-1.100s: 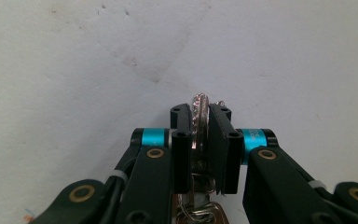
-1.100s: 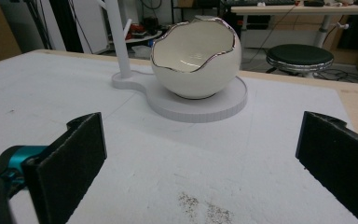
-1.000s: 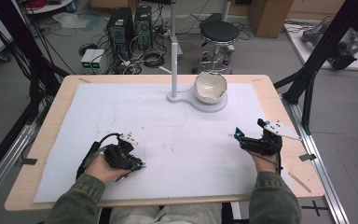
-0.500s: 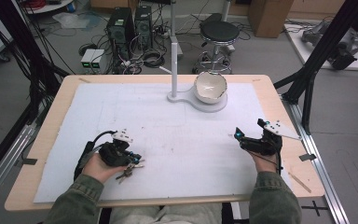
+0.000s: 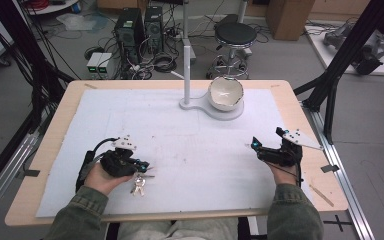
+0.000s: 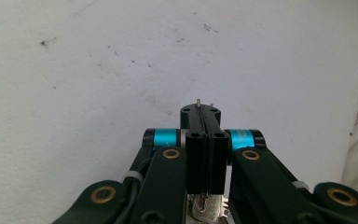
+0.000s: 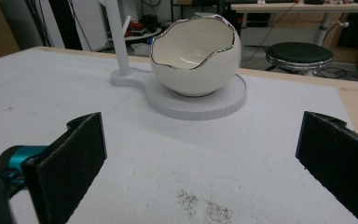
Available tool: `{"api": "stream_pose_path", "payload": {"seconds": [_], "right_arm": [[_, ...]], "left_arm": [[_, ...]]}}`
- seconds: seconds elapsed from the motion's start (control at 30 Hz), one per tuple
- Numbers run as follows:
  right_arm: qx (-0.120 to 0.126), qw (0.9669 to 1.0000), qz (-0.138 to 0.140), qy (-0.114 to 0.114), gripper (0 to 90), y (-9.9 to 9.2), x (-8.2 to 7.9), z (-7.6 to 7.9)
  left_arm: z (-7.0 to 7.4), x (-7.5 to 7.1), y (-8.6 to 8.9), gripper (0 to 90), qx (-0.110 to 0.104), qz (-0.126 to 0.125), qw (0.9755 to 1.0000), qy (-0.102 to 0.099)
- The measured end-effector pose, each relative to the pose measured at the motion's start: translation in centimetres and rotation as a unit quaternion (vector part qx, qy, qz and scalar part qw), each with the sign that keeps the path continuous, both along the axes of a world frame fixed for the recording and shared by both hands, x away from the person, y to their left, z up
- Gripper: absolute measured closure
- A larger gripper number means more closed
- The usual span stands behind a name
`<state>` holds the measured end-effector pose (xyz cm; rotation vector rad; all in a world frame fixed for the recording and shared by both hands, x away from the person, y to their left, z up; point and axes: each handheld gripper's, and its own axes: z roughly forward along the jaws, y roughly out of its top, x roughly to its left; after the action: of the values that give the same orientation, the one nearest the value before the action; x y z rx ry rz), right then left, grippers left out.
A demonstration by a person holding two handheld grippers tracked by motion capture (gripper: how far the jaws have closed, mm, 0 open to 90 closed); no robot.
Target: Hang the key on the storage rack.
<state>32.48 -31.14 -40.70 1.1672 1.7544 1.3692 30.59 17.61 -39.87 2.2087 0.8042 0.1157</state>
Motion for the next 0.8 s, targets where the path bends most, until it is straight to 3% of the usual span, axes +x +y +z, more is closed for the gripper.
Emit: {"api": "stream_pose_path", "payload": {"seconds": [0.33, 0.53, 0.67, 0.8], "right_arm": [[-0.002, 1.0000, -0.001, -0.004, 0.7, 0.0, 0.0, 0.0], [-0.005, 1.0000, -0.001, -0.005, 0.7, 0.0, 0.0, 0.0], [-0.006, 1.0000, -0.002, -0.005, 0.7, 0.0, 0.0, 0.0], [-0.007, 1.0000, -0.002, -0.003, 0.7, 0.0, 0.0, 0.0]], "left_arm": [[2.1, -0.3, 0.9, 88.9, -0.056, 0.011, 0.9981, -0.023], [3.1, 0.0, 1.2, 88.9, -0.067, 0.012, 0.9970, -0.037], [3.8, 0.5, 1.7, 88.8, -0.091, 0.017, 0.9948, -0.041], [4.9, 1.1, 1.7, 88.8, -0.100, 0.025, 0.9932, -0.054]]}}
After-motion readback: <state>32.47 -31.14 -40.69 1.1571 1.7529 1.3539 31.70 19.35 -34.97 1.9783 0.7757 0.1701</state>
